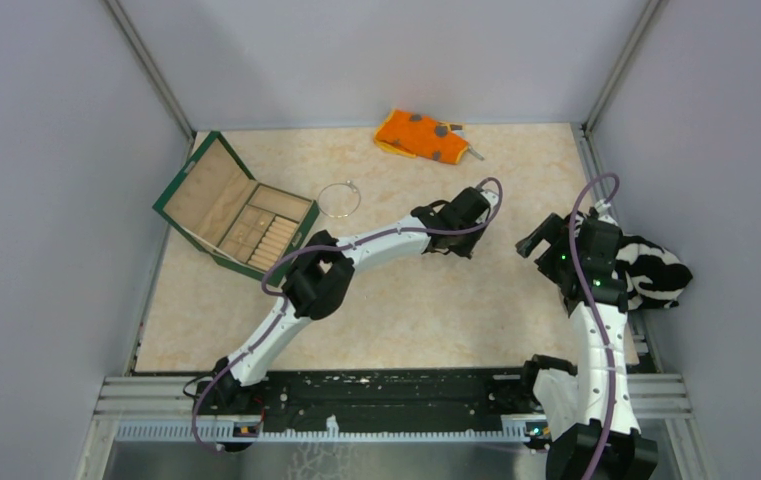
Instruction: Organize the mixed jewelry
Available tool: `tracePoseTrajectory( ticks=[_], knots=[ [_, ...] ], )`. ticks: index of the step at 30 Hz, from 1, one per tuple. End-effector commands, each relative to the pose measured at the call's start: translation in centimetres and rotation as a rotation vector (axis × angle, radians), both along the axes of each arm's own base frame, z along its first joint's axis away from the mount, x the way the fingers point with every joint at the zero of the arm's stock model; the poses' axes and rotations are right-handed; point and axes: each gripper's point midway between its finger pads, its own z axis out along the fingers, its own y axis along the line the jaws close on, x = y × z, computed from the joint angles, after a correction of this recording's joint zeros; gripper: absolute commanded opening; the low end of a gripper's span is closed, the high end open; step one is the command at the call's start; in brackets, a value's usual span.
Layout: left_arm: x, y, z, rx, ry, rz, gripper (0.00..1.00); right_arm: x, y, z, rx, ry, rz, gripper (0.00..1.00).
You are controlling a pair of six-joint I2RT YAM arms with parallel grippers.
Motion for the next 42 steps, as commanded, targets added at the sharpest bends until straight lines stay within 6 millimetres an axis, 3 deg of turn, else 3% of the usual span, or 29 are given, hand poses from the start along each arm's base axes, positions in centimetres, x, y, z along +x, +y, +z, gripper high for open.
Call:
tracePoseTrajectory(
  ticks=[1,8,10,13,15,19,24,27,29,31,35,42],
  knots=[
    [0.6,-0.9,1.3,-0.042,-0.016,0.005,0.0,0.4,-0.2,0.7,-0.017,-0.03,0.008,0.94],
    [0.8,0.8,6.1,-0.059,-0.089,0.032,0.0,0.4,-0.2,0.8,-0.017,-0.036,0.008,0.94],
    [1.0,2.4,7.8,-0.043,-0.116,0.061,0.0,0.4,-0.2,0.9,-0.017,-0.036,0.008,0.94],
    [1.9,6.3,10.8,-0.051,-0.114,0.126,0.0,0.4,-0.1,1.1,-0.018,-0.043,0.012,0.94],
    [2.8,10.2,11.9,-0.064,-0.077,0.183,0.0,0.5,0.0,1.4,-0.016,-0.054,0.017,0.94],
    [4.6,20.3,13.0,-0.056,-0.033,0.341,0.0,0.6,0.1,1.9,-0.013,-0.07,0.026,0.94],
    [6.3,35.1,12.3,0.094,-0.015,0.656,0.0,1.0,0.2,2.6,-0.015,-0.086,0.035,0.94],
    [6.7,42.2,11.8,0.113,0.004,0.823,0.0,1.2,0.4,2.7,-0.005,-0.092,0.045,0.94],
    [6.9,45.5,11.6,0.105,0.017,0.907,0.0,1.3,0.5,2.7,0.0,-0.093,0.049,0.94],
    [7.4,48.0,11.2,0.112,0.004,0.971,0.0,1.3,0.5,2.5,0.003,-0.089,0.051,0.94],
    [8.2,50.6,9.4,0.131,0.047,1.045,0.0,1.4,0.6,2.4,0.009,-0.09,0.052,0.94],
    [9.1,50.5,7.0,0.116,0.085,1.053,0.0,1.3,0.6,2.8,0.006,-0.093,0.048,0.94]
  ],
)
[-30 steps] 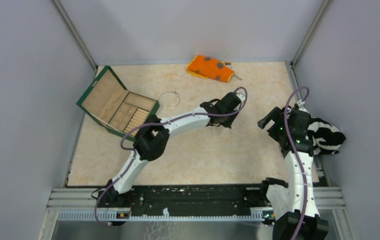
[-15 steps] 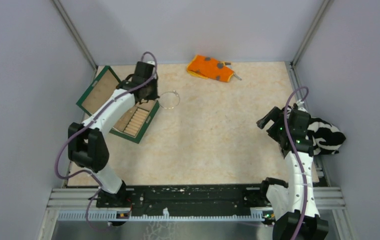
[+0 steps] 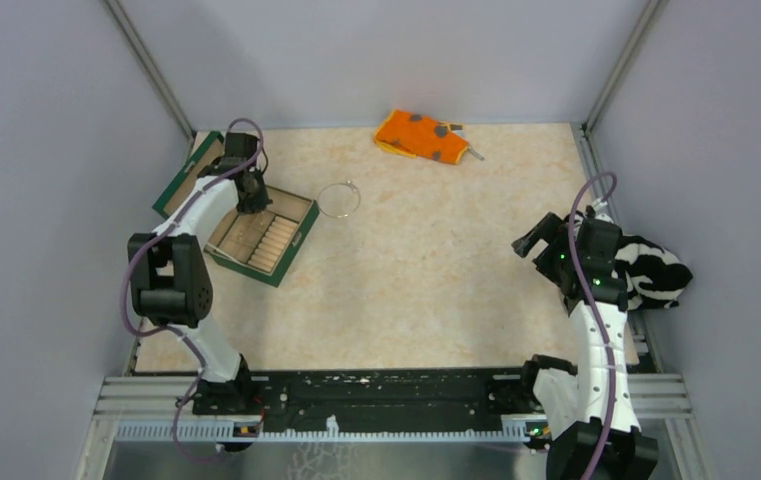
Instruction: Organize the mixed jewelry
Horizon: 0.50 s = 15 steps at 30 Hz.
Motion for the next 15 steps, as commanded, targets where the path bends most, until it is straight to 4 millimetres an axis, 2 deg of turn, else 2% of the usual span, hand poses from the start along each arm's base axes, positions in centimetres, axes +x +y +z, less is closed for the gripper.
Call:
tracePoseTrajectory(
  ticks=[1,12,14,15],
  knots=[
    [0.9,-0.4,-0.9,-0.027,-0.014,0.004,0.0,1.1,-0.3,2.7,-0.02,-0.083,0.002,0.94],
    [0.8,-0.1,-2.6,-0.014,0.034,0.04,0.0,1.0,-0.2,2.6,-0.017,-0.08,0.004,0.93],
    [0.7,-0.1,-2.5,-0.019,0.037,0.045,0.08,0.9,-0.2,2.6,-0.018,-0.08,0.004,0.93],
    [0.8,-0.1,-2.3,-0.021,0.031,0.045,0.17,0.9,-0.2,2.7,-0.019,-0.082,0.004,0.93]
  ],
)
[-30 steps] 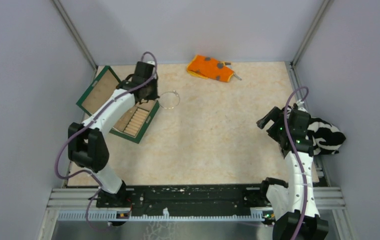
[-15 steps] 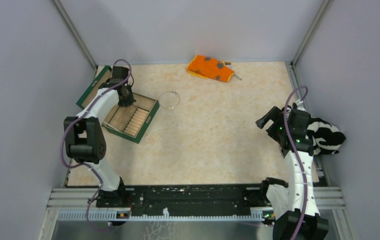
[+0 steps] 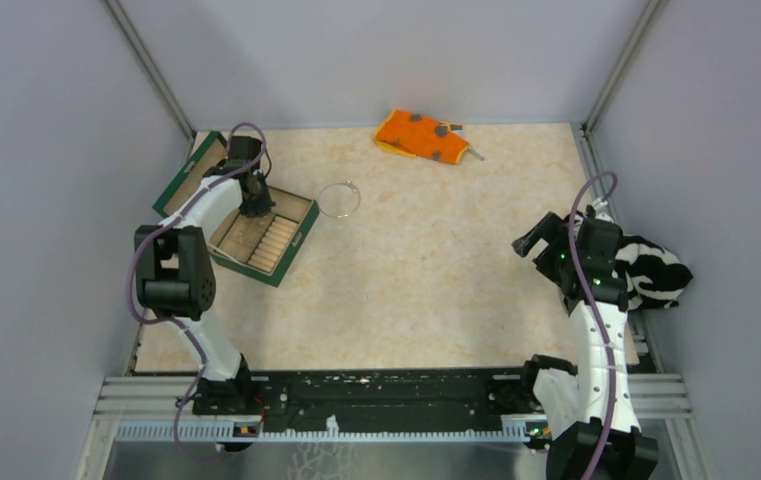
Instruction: Organize the mixed jewelry
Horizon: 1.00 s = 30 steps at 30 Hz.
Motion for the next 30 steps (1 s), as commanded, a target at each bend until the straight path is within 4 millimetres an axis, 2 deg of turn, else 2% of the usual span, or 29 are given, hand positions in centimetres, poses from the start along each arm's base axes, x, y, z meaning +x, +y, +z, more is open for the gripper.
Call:
tracePoseTrajectory(
  ticks=[1,2,3,5,7,9,11,12,15,19,21,25,30],
  knots=[
    [0.3,0.1,0.6,-0.004,-0.012,0.023,0.26,0.8,-0.3,2.5,-0.02,-0.079,0.001,0.93],
    [0.3,0.1,1.0,-0.004,-0.018,0.024,0.36,0.8,-0.3,2.5,-0.021,-0.08,0.001,0.93],
    [0.2,0.1,1.5,-0.004,-0.025,0.023,0.42,0.8,-0.3,2.5,-0.02,-0.078,0.0,0.93],
    [0.1,-0.3,3.1,-0.025,-0.055,0.007,0.44,0.8,-0.3,2.5,-0.02,-0.08,0.0,0.93],
    [0.1,-1.6,5.0,-0.076,-0.104,-0.039,0.44,0.8,-0.3,2.5,-0.02,-0.082,0.001,0.93],
    [-0.2,-4.6,6.8,-0.095,-0.162,-0.13,0.46,0.8,-0.2,2.6,-0.02,-0.086,0.001,0.93],
    [-0.5,-8.9,8.2,-0.045,-0.214,-0.247,0.49,0.9,-0.3,2.5,-0.017,-0.087,-0.003,0.93],
    [-0.7,-11.2,8.2,-0.033,-0.218,-0.296,0.5,1.0,-0.2,2.5,-0.015,-0.091,-0.002,0.93],
    [0.2,-16.7,6.6,-0.093,-0.196,-0.388,0.55,1.0,-0.1,2.2,-0.005,-0.089,-0.005,0.93],
    [3.3,-20.6,3.5,-0.114,-0.145,-0.403,0.57,0.8,0.2,2.3,0.008,-0.09,0.003,0.92],
    [4.9,-21.7,1.9,-0.11,-0.124,-0.403,0.64,0.5,0.1,2.4,0.002,-0.093,0.001,0.92],
    [7.8,-22.2,0.0,-0.082,-0.129,-0.357,0.73,-0.1,0.1,2.1,-0.014,-0.076,0.005,0.92],
    [10.1,-22.0,-2.0,-0.03,-0.117,-0.291,0.71,-0.2,0.2,2.0,-0.011,-0.072,0.011,0.92]
  ],
)
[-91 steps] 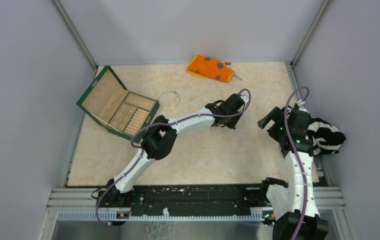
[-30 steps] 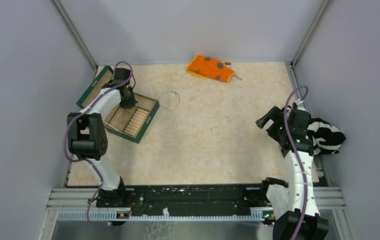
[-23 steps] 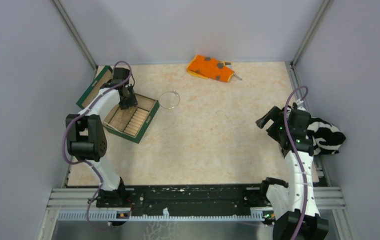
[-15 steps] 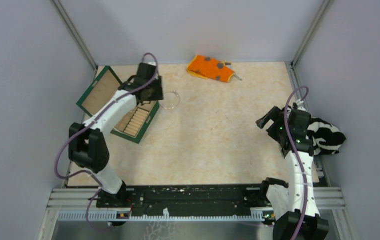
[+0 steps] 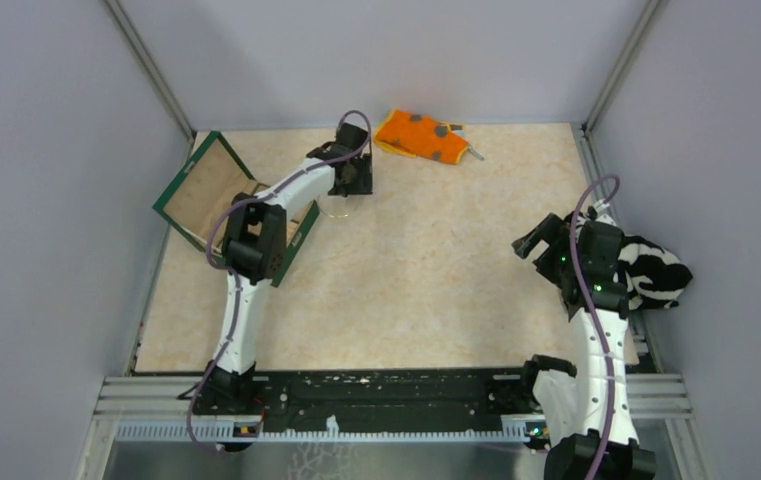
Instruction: Organize the mixed jewelry
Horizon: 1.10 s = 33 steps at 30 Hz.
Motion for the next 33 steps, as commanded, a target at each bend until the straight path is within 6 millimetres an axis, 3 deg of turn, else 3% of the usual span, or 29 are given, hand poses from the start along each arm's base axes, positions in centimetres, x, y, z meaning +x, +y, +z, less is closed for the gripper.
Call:
tracePoseTrajectory(
  ticks=[1,6,9,15,17,19,24,27,30,33],
  knots=[
    [2.8,0.2,1.2,0.022,-0.055,0.088,0.7,0.2,-0.1,1.1,-0.013,-0.037,0.009,0.92],
    [4.3,0.3,-1.4,0.032,-0.045,0.121,0.66,0.0,0.0,0.9,-0.012,-0.03,0.005,0.92],
    [4.2,0.4,-2.9,0.031,-0.019,0.134,0.57,-0.2,-0.1,0.5,-0.014,-0.023,0.001,0.92],
    [2.0,-0.1,-4.6,0.004,0.052,0.099,0.4,-0.4,-0.2,0.1,-0.013,-0.012,-0.009,0.92],
    [1.2,-1.1,-4.4,-0.018,0.059,0.048,0.34,-0.4,-0.2,0.2,-0.012,-0.017,-0.011,0.92],
    [-0.2,-3.3,-3.8,-0.045,0.056,-0.056,0.28,-0.3,-0.3,0.4,-0.017,-0.022,-0.015,0.92],
    [-5.4,-10.4,-2.0,-0.071,0.032,-0.33,0.26,-0.1,-0.5,0.6,-0.021,-0.027,-0.023,0.92],
    [-10.7,-14.9,-1.1,-0.148,0.074,-0.527,0.29,-0.1,-0.8,0.9,-0.036,-0.028,-0.031,0.92],
    [-16.2,-17.6,-0.3,-0.234,0.13,-0.682,0.32,-0.3,-1.2,1.1,-0.059,-0.022,-0.042,0.92],
    [-21.5,-18.1,0.2,-0.272,0.186,-0.811,0.39,-0.5,-1.4,1.0,-0.078,-0.014,-0.047,0.92]
  ],
)
